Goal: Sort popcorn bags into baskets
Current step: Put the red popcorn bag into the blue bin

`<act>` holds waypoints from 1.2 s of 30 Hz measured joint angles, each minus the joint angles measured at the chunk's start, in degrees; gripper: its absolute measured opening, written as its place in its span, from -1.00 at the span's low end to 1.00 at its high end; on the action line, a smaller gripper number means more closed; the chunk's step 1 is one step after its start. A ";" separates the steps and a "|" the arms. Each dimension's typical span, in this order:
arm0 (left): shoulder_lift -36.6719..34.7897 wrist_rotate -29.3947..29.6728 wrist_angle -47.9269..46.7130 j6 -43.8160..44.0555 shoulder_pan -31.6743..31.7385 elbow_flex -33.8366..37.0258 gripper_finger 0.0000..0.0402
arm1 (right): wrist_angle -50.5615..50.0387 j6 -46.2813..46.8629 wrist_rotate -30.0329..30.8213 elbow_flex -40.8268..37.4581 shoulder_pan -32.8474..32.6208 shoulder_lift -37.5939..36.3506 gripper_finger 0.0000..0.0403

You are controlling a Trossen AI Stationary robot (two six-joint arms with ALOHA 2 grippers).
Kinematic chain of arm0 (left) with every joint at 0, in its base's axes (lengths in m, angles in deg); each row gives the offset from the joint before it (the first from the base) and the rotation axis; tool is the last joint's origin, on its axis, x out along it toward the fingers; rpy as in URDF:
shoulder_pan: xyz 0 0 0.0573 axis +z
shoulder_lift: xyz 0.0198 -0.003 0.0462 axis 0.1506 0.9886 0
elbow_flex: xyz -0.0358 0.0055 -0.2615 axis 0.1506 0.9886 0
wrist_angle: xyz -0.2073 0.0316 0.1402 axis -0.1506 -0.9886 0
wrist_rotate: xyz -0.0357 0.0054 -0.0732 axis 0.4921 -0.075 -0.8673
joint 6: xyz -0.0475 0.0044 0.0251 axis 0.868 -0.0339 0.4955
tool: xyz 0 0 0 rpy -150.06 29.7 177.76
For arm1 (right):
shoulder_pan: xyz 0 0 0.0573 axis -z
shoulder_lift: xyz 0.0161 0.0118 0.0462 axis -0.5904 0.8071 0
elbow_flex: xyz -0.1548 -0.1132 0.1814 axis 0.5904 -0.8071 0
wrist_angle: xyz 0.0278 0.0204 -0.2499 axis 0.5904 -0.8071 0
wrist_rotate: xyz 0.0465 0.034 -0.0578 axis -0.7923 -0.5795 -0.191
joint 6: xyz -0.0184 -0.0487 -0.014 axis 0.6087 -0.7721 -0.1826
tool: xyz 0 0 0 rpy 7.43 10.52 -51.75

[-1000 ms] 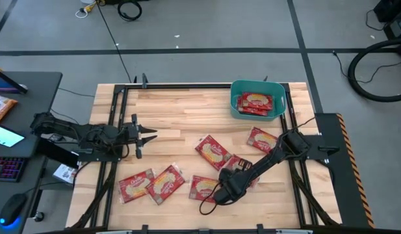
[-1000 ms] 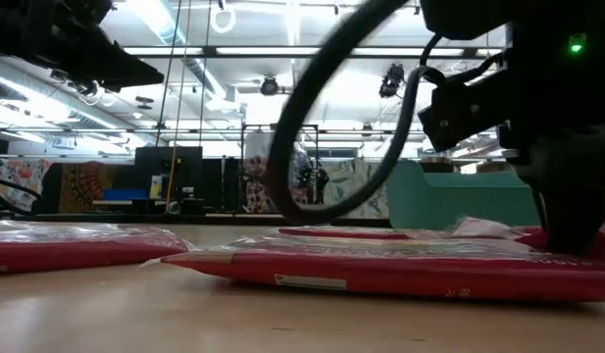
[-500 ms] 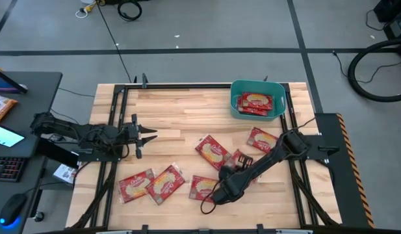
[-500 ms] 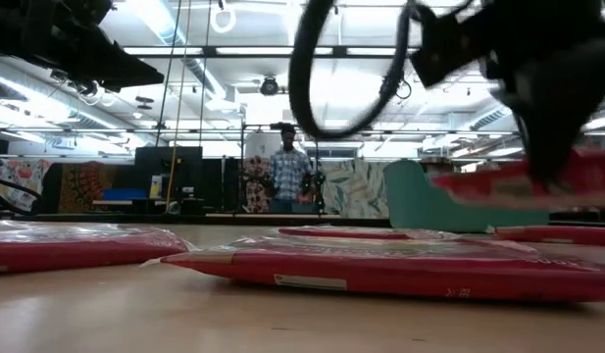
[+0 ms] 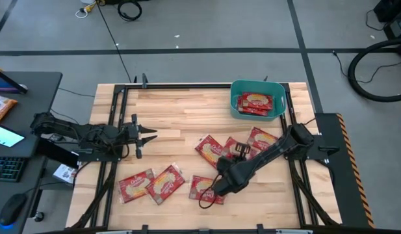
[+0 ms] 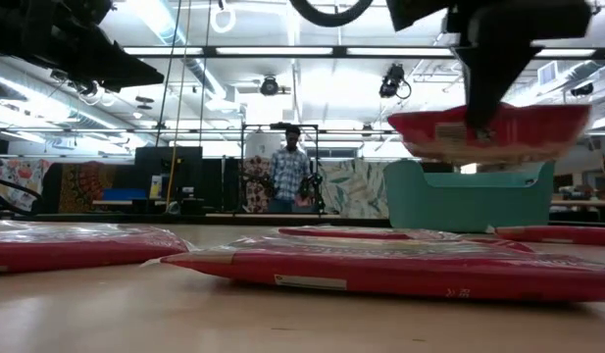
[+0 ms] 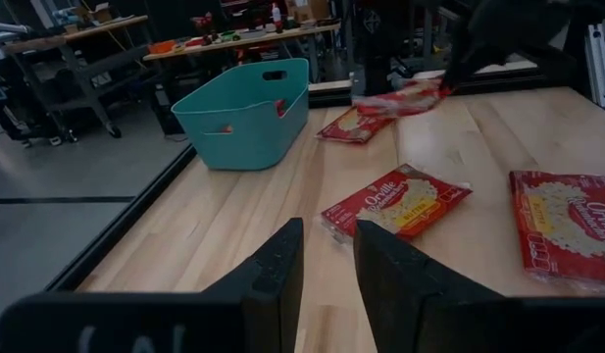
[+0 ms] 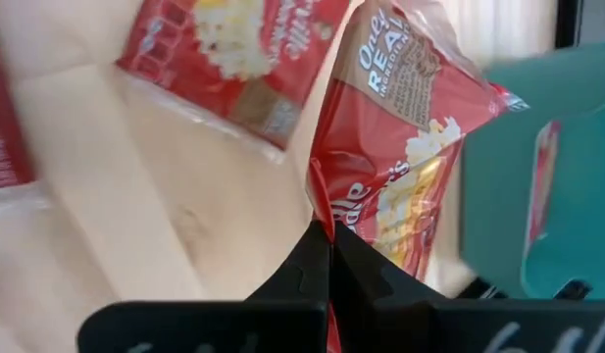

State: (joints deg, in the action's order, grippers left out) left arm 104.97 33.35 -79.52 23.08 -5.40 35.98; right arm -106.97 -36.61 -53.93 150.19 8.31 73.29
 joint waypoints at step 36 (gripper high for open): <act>0.00 0.02 -0.02 -0.63 0.00 -0.02 -0.51 | 18.97 -57.58 14.78 -35.01 41.11 -27.81 -0.90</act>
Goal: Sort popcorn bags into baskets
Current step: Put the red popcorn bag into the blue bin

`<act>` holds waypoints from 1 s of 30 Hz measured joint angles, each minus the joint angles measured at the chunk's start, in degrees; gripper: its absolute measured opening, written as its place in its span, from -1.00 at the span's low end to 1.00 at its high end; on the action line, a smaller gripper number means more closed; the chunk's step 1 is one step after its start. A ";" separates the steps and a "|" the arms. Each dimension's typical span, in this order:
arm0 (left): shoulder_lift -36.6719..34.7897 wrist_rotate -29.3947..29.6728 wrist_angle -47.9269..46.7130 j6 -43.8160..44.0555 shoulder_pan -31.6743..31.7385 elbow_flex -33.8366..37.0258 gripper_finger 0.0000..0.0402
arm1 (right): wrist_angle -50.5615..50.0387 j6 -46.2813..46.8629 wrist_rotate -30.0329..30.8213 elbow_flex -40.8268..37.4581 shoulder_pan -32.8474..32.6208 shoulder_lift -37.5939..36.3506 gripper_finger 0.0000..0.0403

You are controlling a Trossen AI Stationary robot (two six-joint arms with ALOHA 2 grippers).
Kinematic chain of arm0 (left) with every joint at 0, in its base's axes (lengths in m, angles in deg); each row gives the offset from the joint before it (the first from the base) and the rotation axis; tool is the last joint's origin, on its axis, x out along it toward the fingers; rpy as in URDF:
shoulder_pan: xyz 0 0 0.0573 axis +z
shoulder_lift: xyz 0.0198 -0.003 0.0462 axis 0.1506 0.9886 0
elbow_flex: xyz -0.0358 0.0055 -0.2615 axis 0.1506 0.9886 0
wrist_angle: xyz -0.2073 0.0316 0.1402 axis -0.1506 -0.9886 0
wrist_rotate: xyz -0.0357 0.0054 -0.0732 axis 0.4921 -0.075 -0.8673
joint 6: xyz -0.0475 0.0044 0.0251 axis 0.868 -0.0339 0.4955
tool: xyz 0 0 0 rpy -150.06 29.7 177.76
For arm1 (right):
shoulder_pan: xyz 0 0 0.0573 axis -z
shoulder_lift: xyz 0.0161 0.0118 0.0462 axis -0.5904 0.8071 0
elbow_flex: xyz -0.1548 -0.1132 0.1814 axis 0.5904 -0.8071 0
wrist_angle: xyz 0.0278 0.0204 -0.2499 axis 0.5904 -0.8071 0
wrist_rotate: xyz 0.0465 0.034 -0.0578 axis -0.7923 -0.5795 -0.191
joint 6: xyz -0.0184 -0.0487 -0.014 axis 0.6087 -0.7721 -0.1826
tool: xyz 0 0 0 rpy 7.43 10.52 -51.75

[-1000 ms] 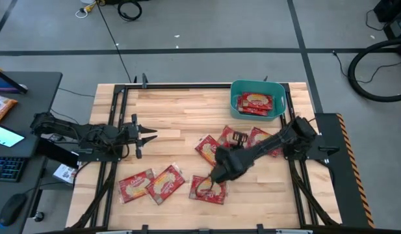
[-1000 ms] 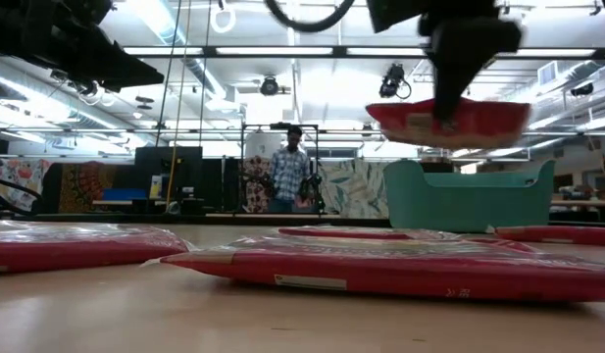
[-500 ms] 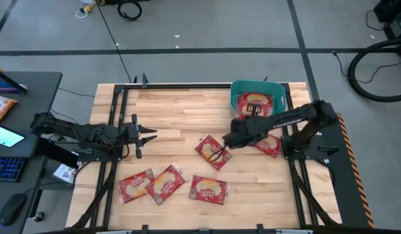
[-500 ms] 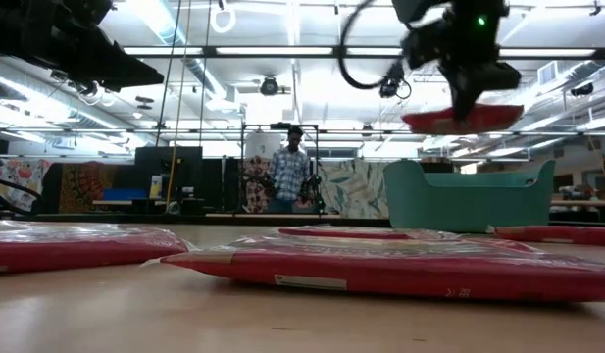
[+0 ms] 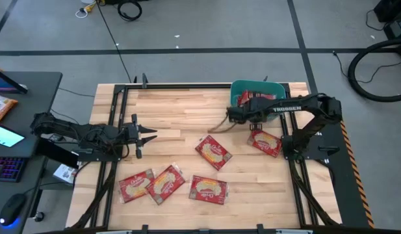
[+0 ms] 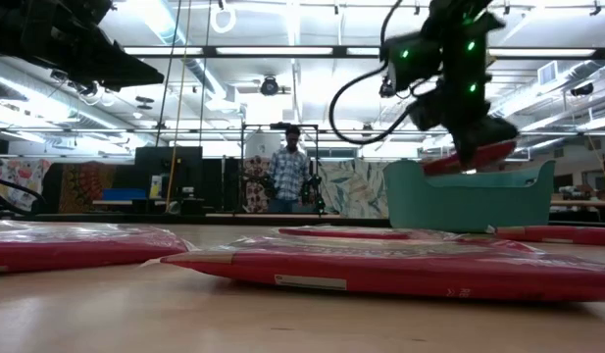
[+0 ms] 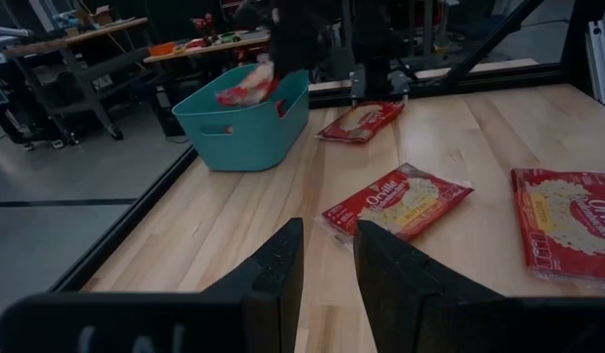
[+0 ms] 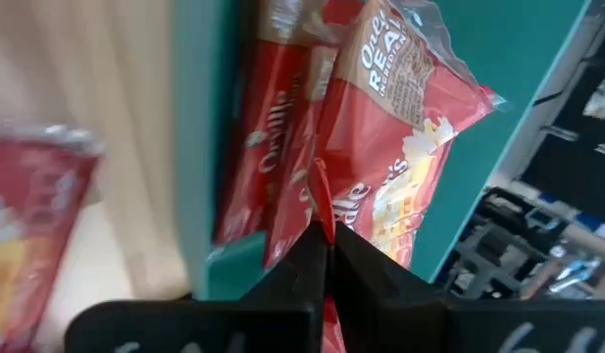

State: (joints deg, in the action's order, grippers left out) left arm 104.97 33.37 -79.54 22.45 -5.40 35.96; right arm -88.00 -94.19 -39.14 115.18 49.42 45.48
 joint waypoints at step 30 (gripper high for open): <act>0.02 0.00 -0.74 0.61 0.00 0.00 -0.51 | -10.70 49.13 -14.75 5.29 -20.65 -0.07 -0.16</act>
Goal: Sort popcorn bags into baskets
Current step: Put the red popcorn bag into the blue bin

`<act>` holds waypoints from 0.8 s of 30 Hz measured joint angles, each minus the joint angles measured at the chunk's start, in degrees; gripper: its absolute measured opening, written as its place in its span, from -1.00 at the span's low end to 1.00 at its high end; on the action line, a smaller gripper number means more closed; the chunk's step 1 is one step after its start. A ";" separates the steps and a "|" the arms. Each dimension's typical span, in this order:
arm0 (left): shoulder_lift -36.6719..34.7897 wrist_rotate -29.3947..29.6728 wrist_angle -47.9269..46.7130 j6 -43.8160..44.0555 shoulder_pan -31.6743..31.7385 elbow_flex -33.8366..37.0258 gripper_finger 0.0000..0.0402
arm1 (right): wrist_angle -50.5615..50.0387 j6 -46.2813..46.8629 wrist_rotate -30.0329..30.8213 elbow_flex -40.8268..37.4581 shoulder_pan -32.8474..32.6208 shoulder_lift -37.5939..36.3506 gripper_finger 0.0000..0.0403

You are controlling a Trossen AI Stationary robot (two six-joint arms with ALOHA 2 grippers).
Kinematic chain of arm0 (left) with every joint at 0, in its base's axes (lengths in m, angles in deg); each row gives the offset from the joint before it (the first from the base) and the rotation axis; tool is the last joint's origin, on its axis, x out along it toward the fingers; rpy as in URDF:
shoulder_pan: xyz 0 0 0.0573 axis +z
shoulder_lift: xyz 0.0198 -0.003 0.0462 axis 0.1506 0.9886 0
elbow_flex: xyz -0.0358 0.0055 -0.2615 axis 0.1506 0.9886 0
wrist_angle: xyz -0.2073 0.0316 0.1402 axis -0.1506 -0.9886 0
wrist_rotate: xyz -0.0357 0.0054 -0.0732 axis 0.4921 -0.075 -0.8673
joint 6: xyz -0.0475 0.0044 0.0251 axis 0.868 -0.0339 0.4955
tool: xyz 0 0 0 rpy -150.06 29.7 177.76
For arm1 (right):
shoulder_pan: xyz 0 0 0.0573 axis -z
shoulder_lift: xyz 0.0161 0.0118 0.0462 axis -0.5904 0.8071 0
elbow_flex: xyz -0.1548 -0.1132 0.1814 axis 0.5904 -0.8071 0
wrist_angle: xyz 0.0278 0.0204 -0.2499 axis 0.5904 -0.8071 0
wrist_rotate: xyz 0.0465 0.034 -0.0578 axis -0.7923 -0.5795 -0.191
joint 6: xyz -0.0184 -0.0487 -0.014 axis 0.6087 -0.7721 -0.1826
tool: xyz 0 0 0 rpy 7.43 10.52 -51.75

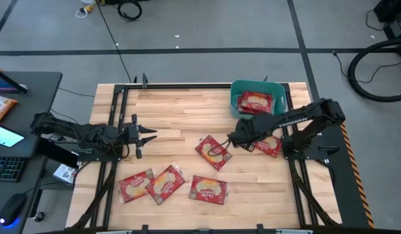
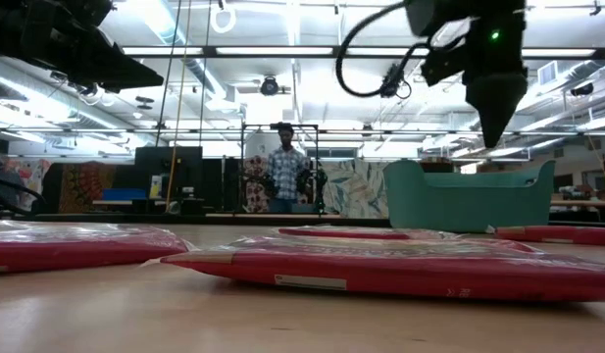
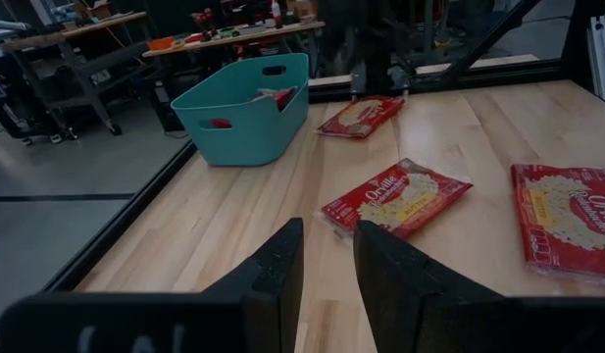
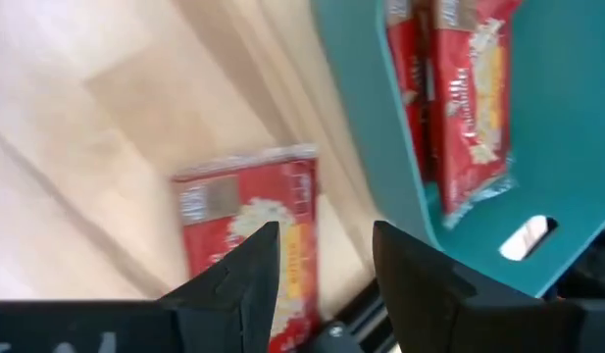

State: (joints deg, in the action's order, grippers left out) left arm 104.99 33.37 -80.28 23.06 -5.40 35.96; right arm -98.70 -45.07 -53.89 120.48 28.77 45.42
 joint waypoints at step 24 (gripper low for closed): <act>-0.02 0.00 0.00 -0.02 0.01 0.00 -0.51 | 19.61 15.53 -11.87 -23.25 -13.17 0.02 -0.04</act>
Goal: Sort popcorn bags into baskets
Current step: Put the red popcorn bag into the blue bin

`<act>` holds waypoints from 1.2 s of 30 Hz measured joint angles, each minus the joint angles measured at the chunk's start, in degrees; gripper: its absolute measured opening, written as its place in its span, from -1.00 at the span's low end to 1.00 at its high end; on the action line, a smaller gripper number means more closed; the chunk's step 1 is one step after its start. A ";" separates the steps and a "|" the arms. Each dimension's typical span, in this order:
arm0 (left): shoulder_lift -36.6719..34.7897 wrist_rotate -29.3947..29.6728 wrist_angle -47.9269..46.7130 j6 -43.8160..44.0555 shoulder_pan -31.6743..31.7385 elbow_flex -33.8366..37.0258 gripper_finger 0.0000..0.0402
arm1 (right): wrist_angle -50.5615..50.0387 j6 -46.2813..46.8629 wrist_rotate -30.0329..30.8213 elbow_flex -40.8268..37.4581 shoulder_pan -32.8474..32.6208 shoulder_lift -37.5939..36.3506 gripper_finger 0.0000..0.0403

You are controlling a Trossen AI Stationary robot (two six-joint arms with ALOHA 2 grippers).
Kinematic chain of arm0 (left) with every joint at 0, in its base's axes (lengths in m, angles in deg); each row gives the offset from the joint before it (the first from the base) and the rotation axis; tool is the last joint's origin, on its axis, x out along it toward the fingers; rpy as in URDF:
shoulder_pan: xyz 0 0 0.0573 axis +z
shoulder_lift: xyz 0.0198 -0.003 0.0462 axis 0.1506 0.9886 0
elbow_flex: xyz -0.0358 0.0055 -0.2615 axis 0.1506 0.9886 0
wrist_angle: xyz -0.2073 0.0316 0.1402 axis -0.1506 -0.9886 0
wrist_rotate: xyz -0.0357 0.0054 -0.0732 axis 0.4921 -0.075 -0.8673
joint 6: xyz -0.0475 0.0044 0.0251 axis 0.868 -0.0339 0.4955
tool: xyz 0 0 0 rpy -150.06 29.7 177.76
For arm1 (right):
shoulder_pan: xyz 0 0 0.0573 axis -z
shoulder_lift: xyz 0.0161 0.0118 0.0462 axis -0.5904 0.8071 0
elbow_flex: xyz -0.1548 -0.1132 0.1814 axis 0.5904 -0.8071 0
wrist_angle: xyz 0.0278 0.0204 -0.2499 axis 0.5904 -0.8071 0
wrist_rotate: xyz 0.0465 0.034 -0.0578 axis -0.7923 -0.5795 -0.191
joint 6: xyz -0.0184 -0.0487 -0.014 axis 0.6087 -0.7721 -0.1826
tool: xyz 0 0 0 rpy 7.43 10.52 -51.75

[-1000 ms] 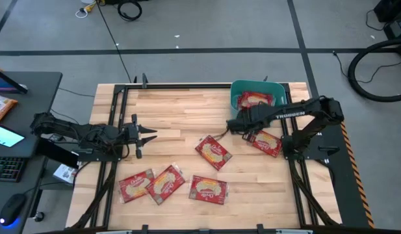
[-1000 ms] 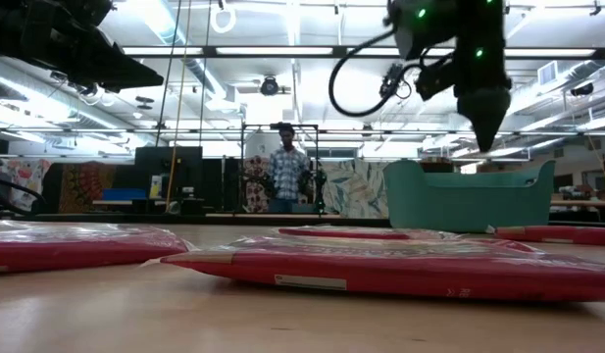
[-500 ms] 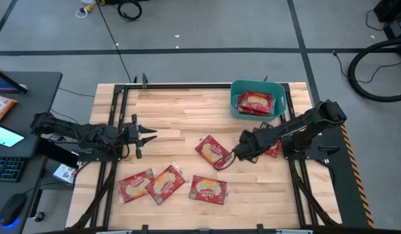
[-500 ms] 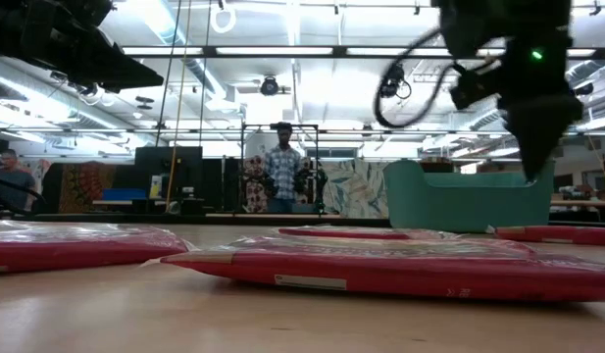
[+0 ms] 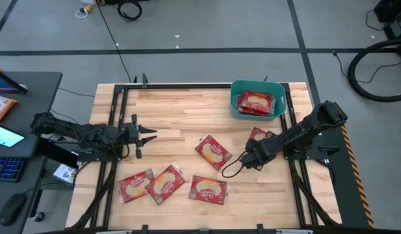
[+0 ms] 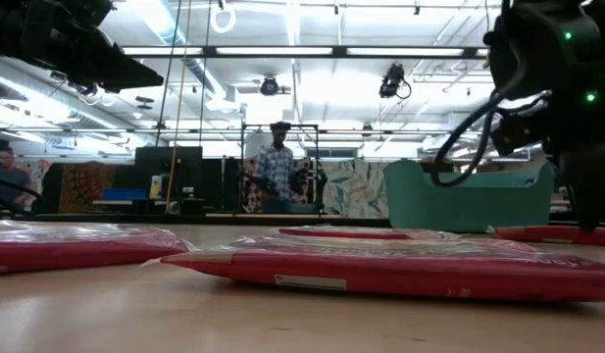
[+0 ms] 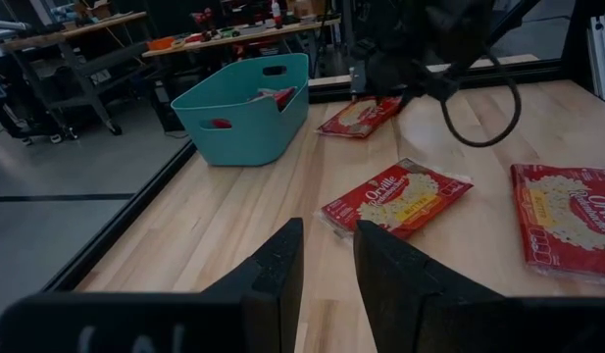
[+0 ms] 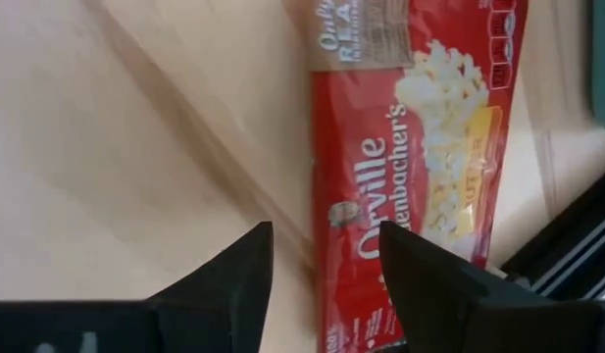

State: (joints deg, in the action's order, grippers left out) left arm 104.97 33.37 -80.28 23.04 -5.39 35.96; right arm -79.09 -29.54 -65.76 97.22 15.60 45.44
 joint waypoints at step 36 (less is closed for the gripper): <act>0.00 0.00 -0.07 -0.02 0.01 0.00 -0.51 | -19.09 -1.90 11.97 16.93 0.52 0.15 -0.92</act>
State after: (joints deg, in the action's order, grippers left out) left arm 104.98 33.37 -80.35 23.02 -5.38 35.96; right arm -98.18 -31.44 -53.79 114.16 16.13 45.59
